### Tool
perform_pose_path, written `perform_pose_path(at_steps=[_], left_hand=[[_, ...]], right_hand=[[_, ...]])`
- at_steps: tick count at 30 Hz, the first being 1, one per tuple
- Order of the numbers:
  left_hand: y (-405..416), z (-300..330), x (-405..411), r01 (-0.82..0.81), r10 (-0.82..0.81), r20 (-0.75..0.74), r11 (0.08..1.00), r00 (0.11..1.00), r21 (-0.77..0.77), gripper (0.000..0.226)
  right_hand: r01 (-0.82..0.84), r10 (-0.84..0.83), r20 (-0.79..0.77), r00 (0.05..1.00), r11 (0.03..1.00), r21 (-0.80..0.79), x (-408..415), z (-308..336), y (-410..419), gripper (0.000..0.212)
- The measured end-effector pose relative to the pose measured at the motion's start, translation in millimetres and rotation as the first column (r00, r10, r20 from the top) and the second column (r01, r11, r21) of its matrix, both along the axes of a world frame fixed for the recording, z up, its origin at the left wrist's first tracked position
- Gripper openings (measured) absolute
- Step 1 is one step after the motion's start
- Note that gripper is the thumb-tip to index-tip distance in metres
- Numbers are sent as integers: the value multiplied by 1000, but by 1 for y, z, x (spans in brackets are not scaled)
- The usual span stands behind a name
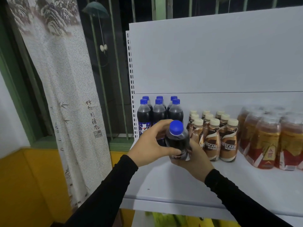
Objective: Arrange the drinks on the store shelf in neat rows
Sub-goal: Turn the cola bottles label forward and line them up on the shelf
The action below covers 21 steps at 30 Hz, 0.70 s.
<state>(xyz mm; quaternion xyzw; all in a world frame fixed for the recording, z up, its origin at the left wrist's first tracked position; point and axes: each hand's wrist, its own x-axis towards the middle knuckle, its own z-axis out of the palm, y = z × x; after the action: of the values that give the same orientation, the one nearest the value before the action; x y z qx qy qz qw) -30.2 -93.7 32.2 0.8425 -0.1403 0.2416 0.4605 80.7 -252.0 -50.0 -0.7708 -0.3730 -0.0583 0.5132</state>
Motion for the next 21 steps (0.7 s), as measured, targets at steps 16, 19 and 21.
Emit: perform_pose_path(at_steps=[16, 19, 21], left_hand=[[7, 6, 17, -176, 194, -44, 744, 980, -645, 48], [6, 7, 17, -185, 202, -38, 788, 979, -587, 47], [5, 6, 16, -174, 184, -37, 814, 982, -554, 48]], right_hand=[[-88, 88, 28, 996, 996, 5, -17, 16, 0, 43], [-111, 111, -31, 993, 993, 29, -16, 15, 0, 46], [-114, 116, -61, 991, 993, 40, -15, 13, 0, 47]])
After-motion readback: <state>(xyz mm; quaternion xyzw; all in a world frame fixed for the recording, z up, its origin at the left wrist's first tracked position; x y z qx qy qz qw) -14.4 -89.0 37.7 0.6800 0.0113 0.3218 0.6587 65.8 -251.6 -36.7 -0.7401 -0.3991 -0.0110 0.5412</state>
